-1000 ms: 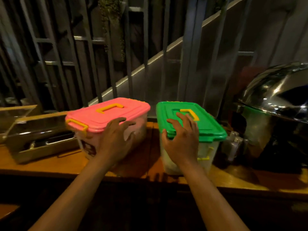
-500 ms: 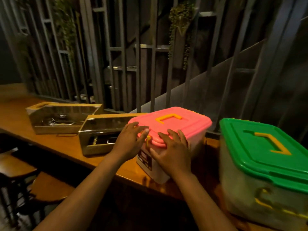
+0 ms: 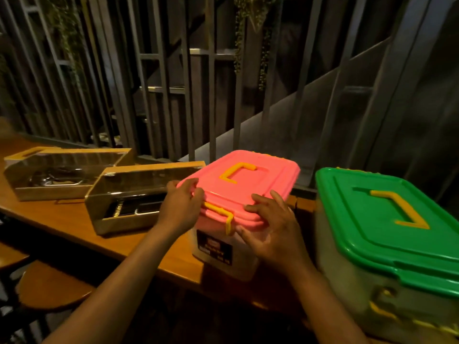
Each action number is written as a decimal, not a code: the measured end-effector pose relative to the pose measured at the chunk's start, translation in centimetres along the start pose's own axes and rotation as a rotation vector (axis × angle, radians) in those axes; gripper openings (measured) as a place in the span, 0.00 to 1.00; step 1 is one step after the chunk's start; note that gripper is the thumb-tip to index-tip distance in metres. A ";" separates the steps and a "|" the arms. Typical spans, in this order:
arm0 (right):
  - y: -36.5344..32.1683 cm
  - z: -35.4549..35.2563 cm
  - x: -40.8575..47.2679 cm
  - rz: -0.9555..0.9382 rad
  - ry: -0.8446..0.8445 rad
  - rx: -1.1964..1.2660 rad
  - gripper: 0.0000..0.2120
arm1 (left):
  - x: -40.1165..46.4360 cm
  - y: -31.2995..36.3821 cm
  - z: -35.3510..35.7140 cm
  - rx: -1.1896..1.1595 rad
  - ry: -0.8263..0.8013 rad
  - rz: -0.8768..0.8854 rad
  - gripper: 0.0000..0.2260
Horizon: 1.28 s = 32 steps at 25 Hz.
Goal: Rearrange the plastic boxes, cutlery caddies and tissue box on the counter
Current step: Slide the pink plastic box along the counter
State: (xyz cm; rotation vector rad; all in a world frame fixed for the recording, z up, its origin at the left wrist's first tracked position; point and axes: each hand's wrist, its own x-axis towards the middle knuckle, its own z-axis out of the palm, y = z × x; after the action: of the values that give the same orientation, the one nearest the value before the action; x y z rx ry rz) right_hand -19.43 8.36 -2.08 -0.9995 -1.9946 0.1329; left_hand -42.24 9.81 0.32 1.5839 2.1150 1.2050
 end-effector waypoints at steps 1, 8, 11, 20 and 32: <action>0.6 -0.6 -0.2 0.011 0.014 0.054 0.20 | -1.0 0.3 0.4 0.016 0.009 0.011 0.21; -2.1 -3.2 -1.4 0.197 -0.022 -0.198 0.29 | -2.5 0.5 -0.4 0.129 -0.123 0.093 0.35; -3.3 -2.7 -1.8 0.254 -0.075 -0.274 0.31 | -0.2 0.1 -1.0 -0.170 -0.169 0.045 0.27; -4.7 -3.3 -3.5 0.237 0.135 -0.493 0.22 | -1.5 0.4 -0.4 -0.208 -0.182 0.124 0.20; -4.0 -6.9 -5.6 0.288 0.045 -0.580 0.23 | -5.2 3.4 1.1 -0.206 -0.138 0.098 0.19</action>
State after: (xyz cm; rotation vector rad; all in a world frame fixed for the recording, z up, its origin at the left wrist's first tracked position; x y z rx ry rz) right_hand -15.01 -0.03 0.14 -1.6383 -1.8726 -0.3304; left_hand -37.26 6.02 0.62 1.6417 1.7866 1.2593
